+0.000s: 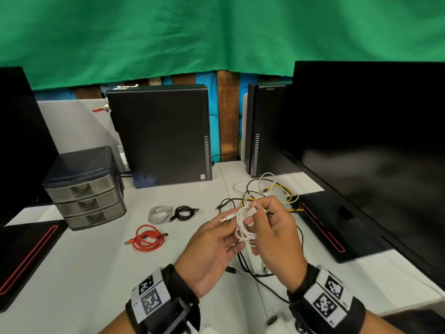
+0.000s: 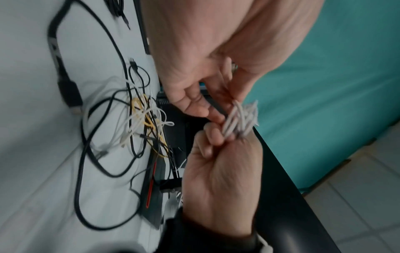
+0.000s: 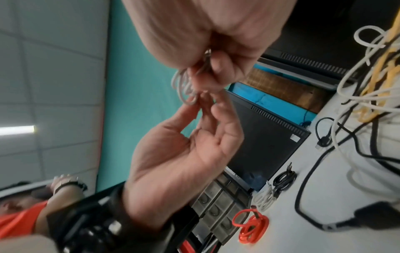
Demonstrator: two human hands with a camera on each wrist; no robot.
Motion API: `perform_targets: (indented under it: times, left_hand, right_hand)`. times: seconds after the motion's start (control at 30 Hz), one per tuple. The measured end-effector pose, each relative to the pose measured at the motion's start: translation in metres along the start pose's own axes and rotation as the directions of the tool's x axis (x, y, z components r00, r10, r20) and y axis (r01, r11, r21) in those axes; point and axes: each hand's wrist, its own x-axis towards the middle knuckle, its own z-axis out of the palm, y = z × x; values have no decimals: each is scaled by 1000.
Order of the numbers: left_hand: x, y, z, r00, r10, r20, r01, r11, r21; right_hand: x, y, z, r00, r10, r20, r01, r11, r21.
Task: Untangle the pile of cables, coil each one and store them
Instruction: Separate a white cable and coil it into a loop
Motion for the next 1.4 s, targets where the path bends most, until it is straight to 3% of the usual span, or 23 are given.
perform_targets:
  times: [0.07,0.17,0.23,0.37,0.53,0.83,0.97,1.1,1.2,1.4]
  left_hand:
    - [-4,1,6,1000,1,7,-1,1000,-21]
    - [-4,2,6,993,114,-44,-108,987,117]
    - [-1,2,3,984,156,-91,-139,976,166]
    - [-3,6,1,962,241,-127,-202,943,264]
    - [-5,4,3,947,312,-81,-255,879,404]
    - [1,12,-1,967,251,-49,-190,830,524]
    - [2,15,-4,970,235,-57,-172,836,520]
    - [2,13,-7,958,284,-41,-211,793,571]
    - [3,10,-8,955,297,-1,-232,748,622]
    - [3,18,-12,965,238,111,-244,651,719]
  right_hand:
    - [-2,5,-2,991,-135,-7,132,976,-176]
    - [-5,15,-5,934,-350,70,338,804,-489]
    - [-6,15,-6,889,-445,113,428,713,-555]
    - [-4,9,-10,867,-447,220,486,664,-568]
    - [9,8,-18,837,-417,354,539,513,-669]
    - [22,3,-29,843,-425,328,534,598,-598]
    - [20,4,-29,870,-379,316,493,636,-593]
    - [15,15,-25,841,-339,423,540,469,-699]
    - [17,16,-25,830,-347,437,555,432,-711]
    - [22,12,-31,861,-301,411,507,577,-641]
